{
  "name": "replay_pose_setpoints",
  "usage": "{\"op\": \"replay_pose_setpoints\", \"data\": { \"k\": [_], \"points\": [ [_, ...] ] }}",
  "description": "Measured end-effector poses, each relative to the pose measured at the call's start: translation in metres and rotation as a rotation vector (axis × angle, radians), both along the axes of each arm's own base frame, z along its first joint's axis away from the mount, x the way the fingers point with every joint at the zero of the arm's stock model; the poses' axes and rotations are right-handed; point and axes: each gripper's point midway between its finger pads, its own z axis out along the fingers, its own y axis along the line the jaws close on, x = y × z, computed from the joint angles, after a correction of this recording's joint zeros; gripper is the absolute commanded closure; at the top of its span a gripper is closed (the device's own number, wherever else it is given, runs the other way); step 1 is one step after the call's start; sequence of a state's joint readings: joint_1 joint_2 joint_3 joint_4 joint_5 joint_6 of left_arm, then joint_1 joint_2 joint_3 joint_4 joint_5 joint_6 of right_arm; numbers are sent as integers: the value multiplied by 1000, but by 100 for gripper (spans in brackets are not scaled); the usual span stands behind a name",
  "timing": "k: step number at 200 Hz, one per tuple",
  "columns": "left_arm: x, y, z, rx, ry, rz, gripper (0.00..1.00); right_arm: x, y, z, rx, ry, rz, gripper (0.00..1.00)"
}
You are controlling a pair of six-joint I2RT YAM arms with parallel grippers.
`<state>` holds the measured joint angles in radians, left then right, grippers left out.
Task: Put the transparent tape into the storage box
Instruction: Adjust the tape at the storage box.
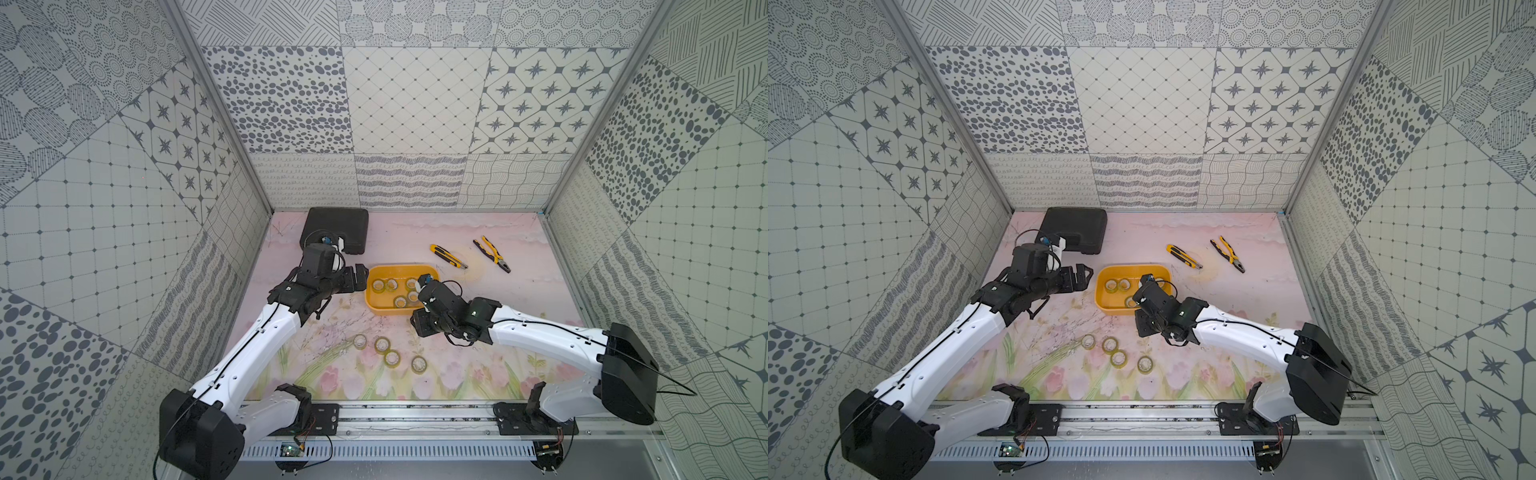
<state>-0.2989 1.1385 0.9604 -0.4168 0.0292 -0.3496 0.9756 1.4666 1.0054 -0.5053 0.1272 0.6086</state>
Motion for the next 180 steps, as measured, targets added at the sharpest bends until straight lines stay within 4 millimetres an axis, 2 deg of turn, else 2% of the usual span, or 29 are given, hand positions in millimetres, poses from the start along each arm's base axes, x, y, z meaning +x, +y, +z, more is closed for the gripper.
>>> {"op": "replay_pose_setpoints", "data": {
  "k": [20, 55, 85, 118, 180],
  "points": [
    [-1, 2, 5, 0, -18, 10, 1, 17, 13, 2, -11, -1, -8, 54],
    [-2, 9, 15, 5, -49, 42, 1, 61, 41, 6, -5, -28, -31, 55],
    [-2, 14, 16, 19, -53, 68, 1, 95, 56, -17, -37, -21, -57, 55],
    [-4, 19, 19, 29, -62, 89, 1, 123, 61, -45, -87, -9, -84, 55],
    [-6, 20, 20, 25, -65, 93, 1, 162, 71, -60, -106, -38, -129, 56]
  ]
}}
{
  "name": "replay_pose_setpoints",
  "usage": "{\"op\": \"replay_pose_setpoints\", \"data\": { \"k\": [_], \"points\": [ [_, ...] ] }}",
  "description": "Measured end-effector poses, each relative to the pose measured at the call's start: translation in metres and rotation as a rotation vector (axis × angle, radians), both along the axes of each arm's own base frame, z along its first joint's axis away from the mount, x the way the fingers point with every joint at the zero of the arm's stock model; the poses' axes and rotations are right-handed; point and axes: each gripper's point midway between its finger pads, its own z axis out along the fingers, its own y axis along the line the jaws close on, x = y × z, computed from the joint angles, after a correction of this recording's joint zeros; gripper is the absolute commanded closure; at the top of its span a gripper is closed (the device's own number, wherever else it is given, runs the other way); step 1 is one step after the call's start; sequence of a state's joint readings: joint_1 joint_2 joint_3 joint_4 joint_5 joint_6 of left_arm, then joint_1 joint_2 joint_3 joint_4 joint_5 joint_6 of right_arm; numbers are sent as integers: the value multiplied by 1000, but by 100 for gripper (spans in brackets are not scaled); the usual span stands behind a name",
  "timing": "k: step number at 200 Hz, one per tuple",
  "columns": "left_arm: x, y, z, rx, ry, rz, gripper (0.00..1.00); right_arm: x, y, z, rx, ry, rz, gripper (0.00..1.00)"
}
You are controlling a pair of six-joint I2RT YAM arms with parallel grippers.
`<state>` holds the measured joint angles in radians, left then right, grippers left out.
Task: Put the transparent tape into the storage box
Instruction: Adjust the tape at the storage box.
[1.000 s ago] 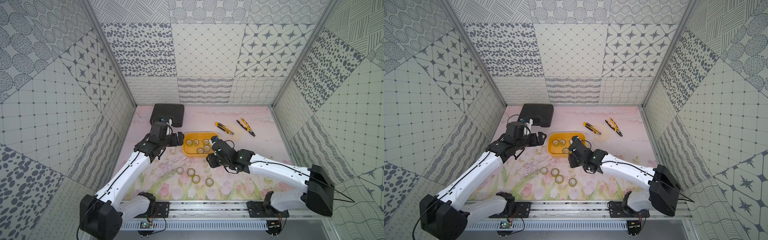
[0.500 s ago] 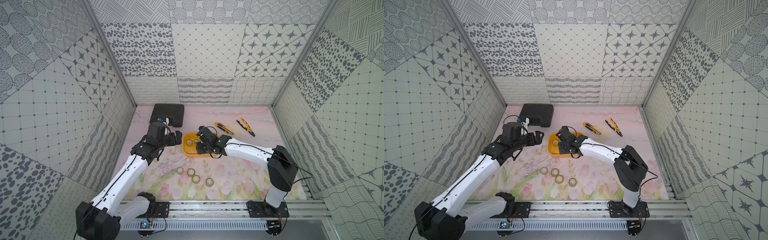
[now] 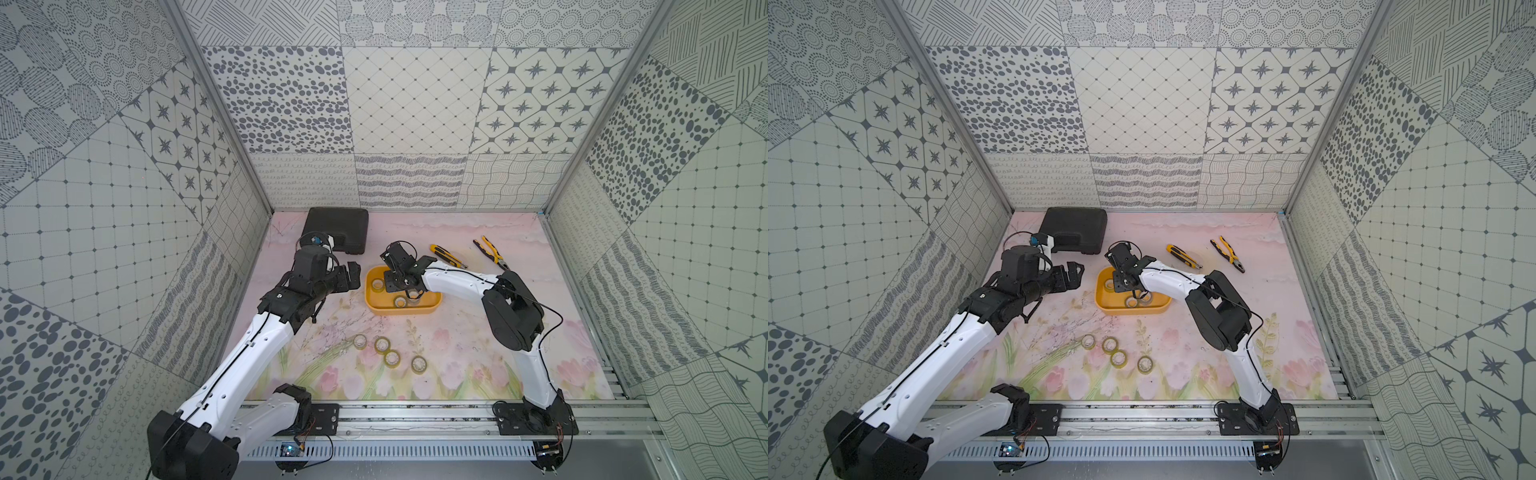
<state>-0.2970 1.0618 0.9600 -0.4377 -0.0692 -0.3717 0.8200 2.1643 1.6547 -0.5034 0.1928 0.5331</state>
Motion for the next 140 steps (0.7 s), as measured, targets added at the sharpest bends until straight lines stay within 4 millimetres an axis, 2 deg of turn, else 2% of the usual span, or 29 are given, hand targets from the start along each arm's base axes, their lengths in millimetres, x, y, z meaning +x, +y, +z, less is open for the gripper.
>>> {"op": "replay_pose_setpoints", "data": {
  "k": [47, 62, 82, 104, 140],
  "points": [
    [0, -2, -3, -5, 10, -10, 1, 8, -12, -14, -33, 1, -32, 56],
    [0, -3, -3, -6, 12, -11, 1, 5, -20, -18, -46, 5, -37, 56],
    [0, -3, -4, -8, 15, -14, 1, -3, -33, -14, -66, 6, -38, 56],
    [1, -5, -6, -9, 22, -19, 1, -9, -49, 9, -70, -19, -47, 55],
    [1, -7, -9, -14, 34, -29, 1, -9, -65, 75, 4, -120, -61, 54]
  ]
}}
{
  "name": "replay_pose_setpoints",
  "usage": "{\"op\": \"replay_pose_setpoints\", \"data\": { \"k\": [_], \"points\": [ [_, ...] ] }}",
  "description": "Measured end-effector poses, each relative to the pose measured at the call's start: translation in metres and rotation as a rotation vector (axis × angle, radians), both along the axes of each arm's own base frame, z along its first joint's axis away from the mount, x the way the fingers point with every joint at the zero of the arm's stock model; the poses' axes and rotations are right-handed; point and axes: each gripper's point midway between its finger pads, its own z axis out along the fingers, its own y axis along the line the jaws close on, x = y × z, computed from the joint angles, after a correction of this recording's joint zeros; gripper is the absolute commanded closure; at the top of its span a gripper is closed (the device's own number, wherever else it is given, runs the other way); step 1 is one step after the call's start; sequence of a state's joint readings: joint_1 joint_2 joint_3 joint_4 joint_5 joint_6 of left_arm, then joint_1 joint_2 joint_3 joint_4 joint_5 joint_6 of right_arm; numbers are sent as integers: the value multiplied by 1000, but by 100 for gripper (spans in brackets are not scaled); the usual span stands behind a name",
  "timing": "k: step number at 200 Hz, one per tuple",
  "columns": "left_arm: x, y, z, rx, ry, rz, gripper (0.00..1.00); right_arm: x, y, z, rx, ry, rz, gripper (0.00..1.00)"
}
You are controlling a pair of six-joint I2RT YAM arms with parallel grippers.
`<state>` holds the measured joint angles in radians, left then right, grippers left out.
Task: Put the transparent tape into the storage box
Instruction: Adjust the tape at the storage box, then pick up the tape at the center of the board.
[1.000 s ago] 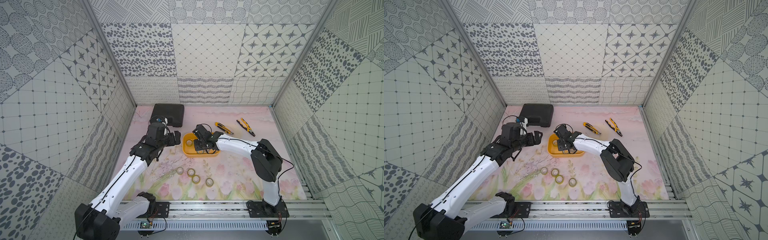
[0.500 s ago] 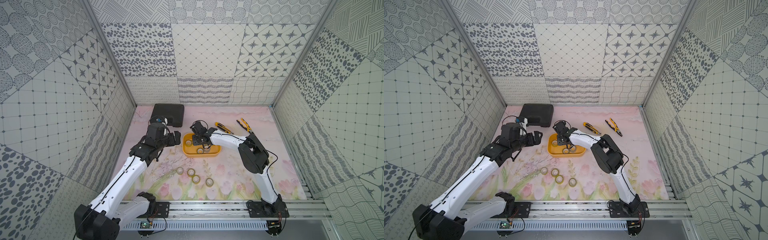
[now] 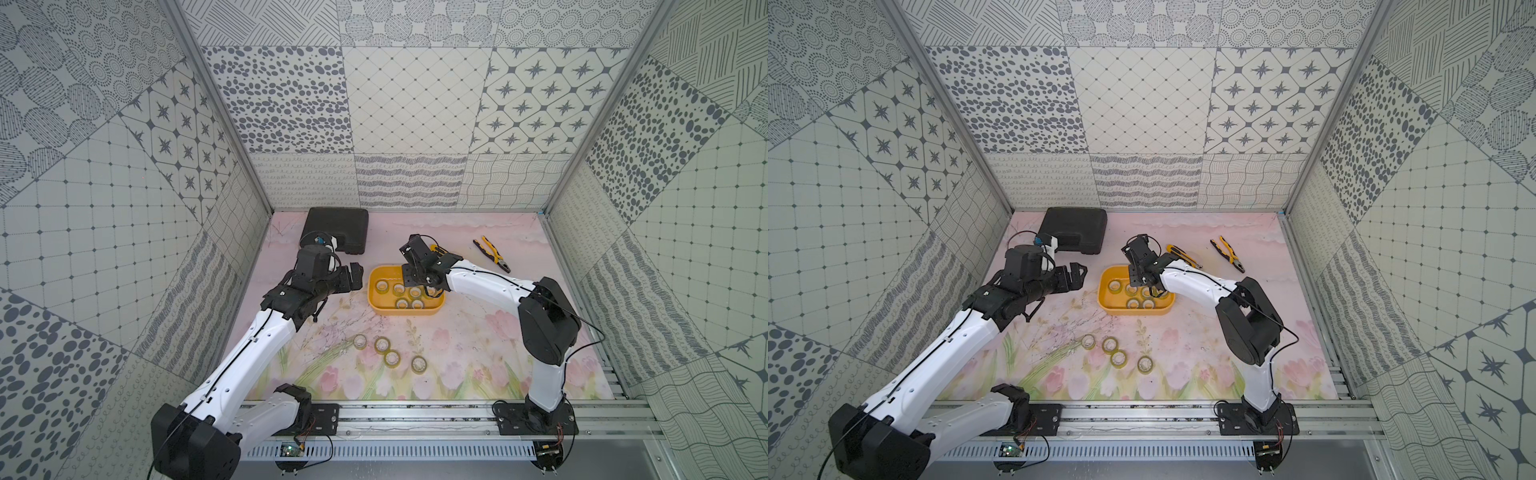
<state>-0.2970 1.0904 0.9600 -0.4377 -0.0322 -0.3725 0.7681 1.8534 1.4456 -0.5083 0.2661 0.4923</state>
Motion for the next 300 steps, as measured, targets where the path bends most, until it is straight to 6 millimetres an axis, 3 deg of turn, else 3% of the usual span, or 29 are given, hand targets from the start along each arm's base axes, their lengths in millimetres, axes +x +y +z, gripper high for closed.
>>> {"op": "replay_pose_setpoints", "data": {
  "k": [20, 45, 91, 134, 158, 214, 300],
  "points": [
    [0, 0, -1, 0, 5, -2, 1, -6, -6, 26, 48, -38, 10, 54],
    [0, -1, -2, 0, 7, -3, 1, -32, -16, 30, 89, -16, 47, 54],
    [2, -4, -9, -4, 31, -12, 1, -115, -44, -1, 145, 107, 138, 54],
    [7, -7, -16, -4, 58, -21, 1, -190, -41, -36, 151, 229, 256, 53],
    [7, -8, -19, -3, 66, -21, 1, -222, -39, -60, 105, 296, 299, 54],
    [8, -9, -21, -4, 73, -25, 1, -241, -33, -92, 21, 359, 293, 54],
    [7, -11, -22, -10, 79, -34, 1, -250, -30, -113, -85, 365, 254, 56]
  ]
}}
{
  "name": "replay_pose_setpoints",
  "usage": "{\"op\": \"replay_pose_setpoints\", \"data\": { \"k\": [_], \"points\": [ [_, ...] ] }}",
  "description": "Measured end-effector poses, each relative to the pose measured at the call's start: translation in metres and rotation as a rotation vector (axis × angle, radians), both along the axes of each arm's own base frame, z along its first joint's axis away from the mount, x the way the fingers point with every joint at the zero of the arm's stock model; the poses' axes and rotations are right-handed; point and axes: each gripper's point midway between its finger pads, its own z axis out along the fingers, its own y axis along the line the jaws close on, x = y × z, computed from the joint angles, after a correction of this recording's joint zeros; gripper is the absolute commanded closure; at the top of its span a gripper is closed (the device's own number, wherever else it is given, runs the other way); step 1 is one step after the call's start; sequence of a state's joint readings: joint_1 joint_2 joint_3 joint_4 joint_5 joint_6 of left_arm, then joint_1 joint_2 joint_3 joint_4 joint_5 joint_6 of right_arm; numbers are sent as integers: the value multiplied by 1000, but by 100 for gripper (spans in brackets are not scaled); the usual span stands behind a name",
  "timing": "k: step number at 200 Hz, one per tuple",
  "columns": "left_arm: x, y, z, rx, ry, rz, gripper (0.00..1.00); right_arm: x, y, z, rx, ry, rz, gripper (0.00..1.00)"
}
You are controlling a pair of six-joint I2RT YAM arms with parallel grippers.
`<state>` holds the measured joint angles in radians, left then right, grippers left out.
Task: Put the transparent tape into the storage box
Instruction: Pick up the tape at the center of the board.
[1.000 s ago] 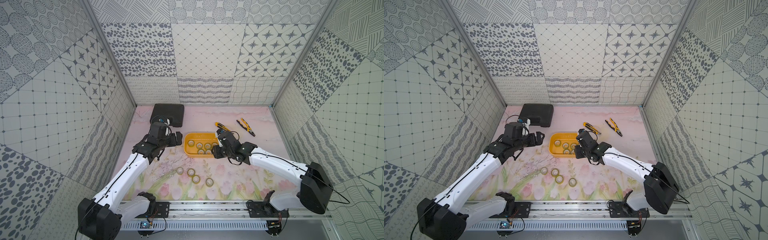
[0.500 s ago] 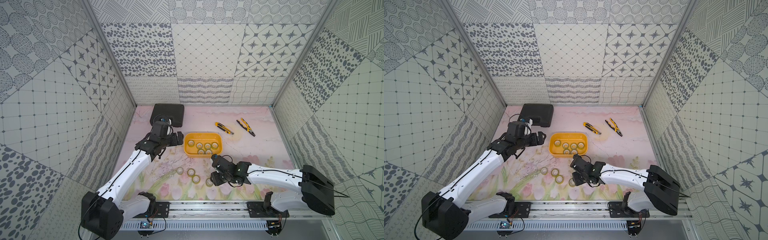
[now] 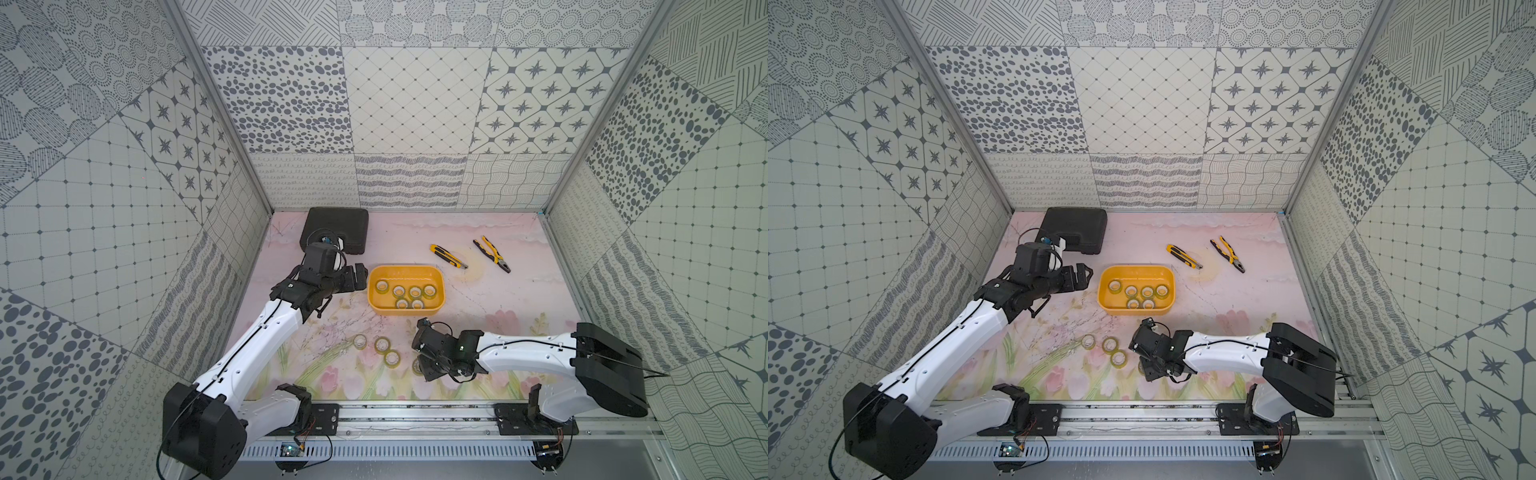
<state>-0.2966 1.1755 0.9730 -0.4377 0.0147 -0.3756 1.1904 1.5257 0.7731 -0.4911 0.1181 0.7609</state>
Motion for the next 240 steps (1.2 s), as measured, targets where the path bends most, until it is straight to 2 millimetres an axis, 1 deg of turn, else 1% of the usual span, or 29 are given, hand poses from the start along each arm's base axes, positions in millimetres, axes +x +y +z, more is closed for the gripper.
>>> {"op": "replay_pose_setpoints", "data": {
  "k": [40, 69, 84, 109, 129, 160, 175, 193, 215, 240],
  "points": [
    [1, 0, -3, 2, 8, 0, 1, 4, 7, -2, -15, -26, -25, 64],
    [1, 0, -2, 3, 7, 0, 1, 4, 5, -3, -11, -44, -46, 80],
    [1, 0, -2, 3, 7, 0, 1, 4, -1, -2, -2, -52, -66, 88],
    [1, 0, -2, 5, 6, 2, 1, -1, -16, 5, 13, -63, -77, 97],
    [1, 1, -2, 8, 4, 5, 1, 0, -23, 18, 47, -89, -85, 98],
    [1, 2, -1, 10, 1, 8, 1, 6, -22, 45, 134, -133, -104, 99],
    [1, 3, 0, 13, -3, 12, 1, 9, -24, 53, 156, -144, -114, 99],
    [0, 3, 2, 12, -11, 13, 1, 14, -27, 57, 155, -150, -121, 99],
    [-1, 4, 6, 10, -22, 14, 1, 24, -28, 67, 156, -156, -128, 99],
    [-2, 4, 10, 6, -34, 14, 1, 44, -20, 94, 206, -175, -135, 99]
  ]
}}
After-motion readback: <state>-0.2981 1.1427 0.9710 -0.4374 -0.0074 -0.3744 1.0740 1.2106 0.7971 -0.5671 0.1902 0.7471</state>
